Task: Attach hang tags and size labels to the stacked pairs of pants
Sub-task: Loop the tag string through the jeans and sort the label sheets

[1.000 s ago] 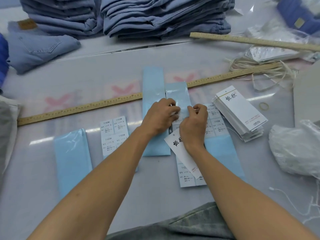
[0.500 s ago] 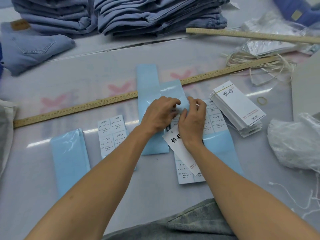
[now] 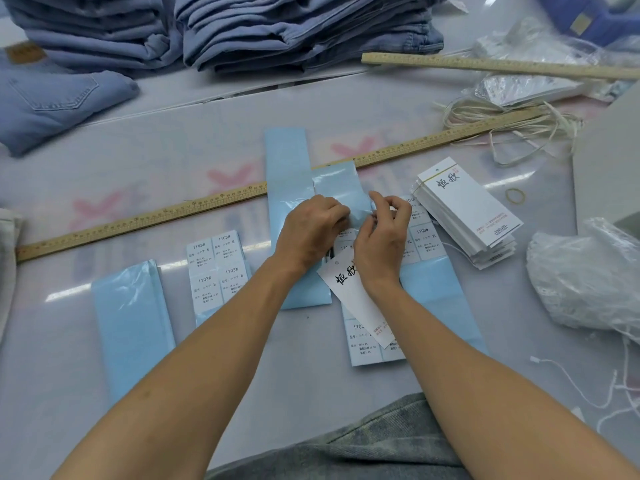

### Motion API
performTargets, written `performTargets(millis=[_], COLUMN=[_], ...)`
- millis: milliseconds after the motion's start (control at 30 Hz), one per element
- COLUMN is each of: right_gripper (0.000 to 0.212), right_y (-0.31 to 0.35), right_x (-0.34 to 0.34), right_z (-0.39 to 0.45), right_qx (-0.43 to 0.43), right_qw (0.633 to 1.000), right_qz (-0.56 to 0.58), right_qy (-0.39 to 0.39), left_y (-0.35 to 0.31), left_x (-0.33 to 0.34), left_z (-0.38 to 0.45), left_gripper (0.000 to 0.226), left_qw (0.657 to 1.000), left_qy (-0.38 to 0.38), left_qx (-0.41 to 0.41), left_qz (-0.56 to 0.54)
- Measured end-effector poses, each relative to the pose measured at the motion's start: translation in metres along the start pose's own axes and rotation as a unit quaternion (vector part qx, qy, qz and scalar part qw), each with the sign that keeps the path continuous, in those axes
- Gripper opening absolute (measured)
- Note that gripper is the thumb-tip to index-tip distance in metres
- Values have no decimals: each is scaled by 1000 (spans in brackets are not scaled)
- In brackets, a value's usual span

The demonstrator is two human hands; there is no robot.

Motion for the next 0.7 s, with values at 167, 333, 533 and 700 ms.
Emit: performTargets(millis=[167,333,533,700], right_gripper=[42,35,32,29], right_y=[-3,-2,-3,-1], right_x=[3,1,4,2], right_z=[0,0,2,2], right_qx=[37,29,27,2], right_qw=[999,999,999,999], right_qz=[3,-7,-26,-30], right_qy=[10,10,12,-14], left_y=[-4,-4,-1,14], left_x=[-9,-12,-24,-53], left_z=[-2,-2,-10,-45], left_gripper=[10,20,5,4], left_qw=[999,994,989,990], left_qy=[-36,-49,-93,-132], left_qx=[35,82,113,-10], left_qz=[18,49,35,-50])
Point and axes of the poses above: each hand's wrist, its own z-axis towards the middle knuckle, its own x-axis out of the palm, y = z × x, the point moved 4 cm from there along z, towards the middle knuckle
